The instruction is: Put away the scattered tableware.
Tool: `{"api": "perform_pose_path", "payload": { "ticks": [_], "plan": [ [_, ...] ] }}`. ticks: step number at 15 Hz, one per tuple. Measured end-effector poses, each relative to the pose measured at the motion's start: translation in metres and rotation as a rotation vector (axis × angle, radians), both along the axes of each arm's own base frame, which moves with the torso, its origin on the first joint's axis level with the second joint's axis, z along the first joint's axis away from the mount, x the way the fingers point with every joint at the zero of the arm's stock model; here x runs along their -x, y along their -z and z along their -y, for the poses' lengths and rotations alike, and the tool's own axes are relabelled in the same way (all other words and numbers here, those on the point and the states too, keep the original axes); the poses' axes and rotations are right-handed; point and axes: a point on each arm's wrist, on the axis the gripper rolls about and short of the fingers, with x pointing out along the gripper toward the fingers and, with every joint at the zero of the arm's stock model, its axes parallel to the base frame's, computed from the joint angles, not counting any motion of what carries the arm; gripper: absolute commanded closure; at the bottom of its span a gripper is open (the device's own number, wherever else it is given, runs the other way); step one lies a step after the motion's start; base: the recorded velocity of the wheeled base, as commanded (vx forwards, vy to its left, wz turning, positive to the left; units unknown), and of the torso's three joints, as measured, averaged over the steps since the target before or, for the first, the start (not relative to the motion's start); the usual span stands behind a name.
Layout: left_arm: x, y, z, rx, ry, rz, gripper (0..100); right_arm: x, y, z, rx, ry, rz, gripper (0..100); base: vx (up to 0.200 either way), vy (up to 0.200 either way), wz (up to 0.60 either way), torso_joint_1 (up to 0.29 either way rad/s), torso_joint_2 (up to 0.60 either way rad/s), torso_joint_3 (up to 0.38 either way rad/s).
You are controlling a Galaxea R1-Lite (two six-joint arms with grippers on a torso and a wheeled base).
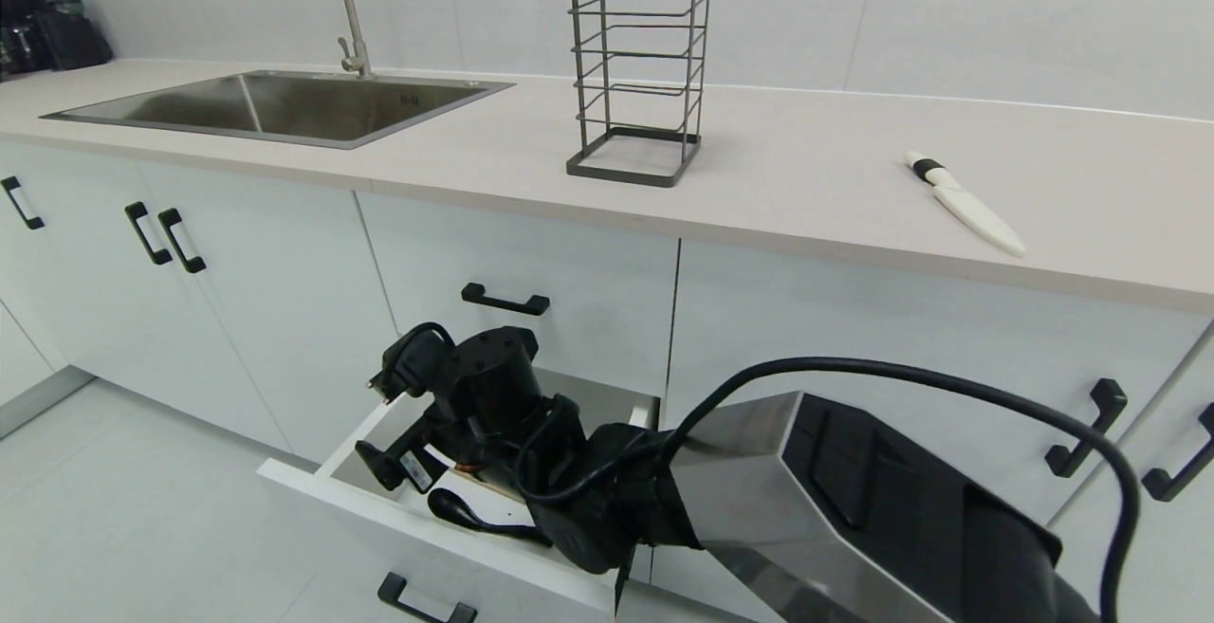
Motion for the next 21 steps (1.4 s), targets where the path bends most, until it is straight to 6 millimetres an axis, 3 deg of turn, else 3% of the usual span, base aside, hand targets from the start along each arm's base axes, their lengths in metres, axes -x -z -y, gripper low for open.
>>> {"api": "perform_pose_path", "payload": {
  "ticks": [2, 4, 8, 13, 16, 21],
  "plan": [
    [0.000, 0.000, 0.000, 0.000, 0.000, 0.000, 0, 0.011, -0.014, 0.006, 0.002, -0.011, 0.002, 0, 0.000, 0.000, 0.00, 0.000, 0.00, 0.000],
    [0.000, 0.000, 0.000, 0.000, 0.000, 0.000, 0, 0.024, -0.040, 0.020, 0.000, -0.019, 0.007, 0, 0.000, 0.000, 0.00, 0.000, 0.00, 0.000],
    [0.000, 0.000, 0.000, -0.001, 0.000, 0.000, 0, 0.056, -0.080, 0.070, -0.020, -0.015, 0.016, 0, 0.000, 0.000, 0.00, 0.000, 0.00, 0.000],
    [0.000, 0.000, 0.000, 0.000, 0.000, 0.000, 0, 0.113, -0.080, 0.141, 0.007, -0.028, -0.004, 0, 0.000, 0.000, 0.00, 0.000, 0.00, 0.000],
    [0.000, 0.000, 0.000, 0.000, 0.000, 0.000, 0, 0.139, -0.087, 0.150, -0.020, -0.083, 0.002, 0, 0.000, 0.000, 0.00, 0.000, 0.00, 0.000],
    [0.000, 0.000, 0.000, 0.000, 0.000, 0.001, 0, 0.141, -0.088, 0.148, -0.044, -0.091, 0.014, 0, 0.000, 0.000, 0.00, 0.000, 0.00, 0.000]
  ]
}}
